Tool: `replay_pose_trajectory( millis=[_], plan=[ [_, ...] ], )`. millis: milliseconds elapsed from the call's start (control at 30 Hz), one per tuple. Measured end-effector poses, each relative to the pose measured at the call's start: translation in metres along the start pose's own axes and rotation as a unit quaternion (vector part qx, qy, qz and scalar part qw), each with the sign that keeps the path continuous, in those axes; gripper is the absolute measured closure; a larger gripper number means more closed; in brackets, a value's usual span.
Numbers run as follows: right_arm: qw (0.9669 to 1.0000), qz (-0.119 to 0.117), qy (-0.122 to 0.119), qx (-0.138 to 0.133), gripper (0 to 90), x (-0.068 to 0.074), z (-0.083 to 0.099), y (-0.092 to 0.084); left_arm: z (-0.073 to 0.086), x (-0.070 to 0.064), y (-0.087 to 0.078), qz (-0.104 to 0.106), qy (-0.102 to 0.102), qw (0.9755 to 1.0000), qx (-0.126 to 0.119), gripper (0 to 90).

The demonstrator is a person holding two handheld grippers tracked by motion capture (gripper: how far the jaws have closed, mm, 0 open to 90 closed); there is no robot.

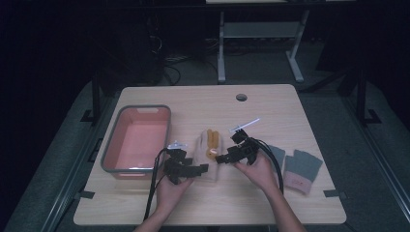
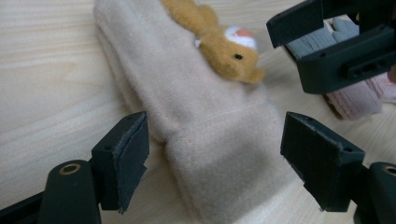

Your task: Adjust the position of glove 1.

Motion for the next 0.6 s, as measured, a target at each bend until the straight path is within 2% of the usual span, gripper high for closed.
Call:
replay_pose_trajectory(
  millis=[67,200,267,333,433,600],
  plan=[
    [0.9999,-0.007,0.001,-0.007,27.4,0.000,0.002,0.003,0.000,0.002,0.000,0.003,-0.011,0.9999,0.002,23.8],
    [0.9995,-0.017,0.027,0.000,29.4,0.001,0.008,0.012,0.008,0.009,0.002,0.019,-0.036,0.9991,0.011,31.4],
    [0.9994,-0.016,0.032,0.002,29.8,0.001,0.008,0.014,0.009,0.010,0.003,0.022,-0.041,0.9988,0.014,32.3],
    [0.9987,-0.015,0.048,-0.001,33.4,0.001,0.010,0.020,0.012,0.012,0.004,0.026,-0.049,0.9983,0.016,33.4],
    [0.9983,-0.015,0.056,-0.001,34.3,0.001,0.011,0.024,0.012,0.012,0.004,0.025,-0.047,0.9985,0.016,34.9],
    [0.9957,-0.018,0.091,-0.003,41.7,-0.002,0.015,0.031,0.012,0.010,0.006,0.022,-0.037,0.9988,0.022,39.4]
  ],
)
Point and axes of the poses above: each handheld gripper's, and its own axes: y roughly forward along the jaws, z roughly out of its underside, x roughly to its left, the point moved 2 cm from there along y, roughly forward along the jaws, and after that the axes turned 11 degrees about z, right-handed, at the moved point
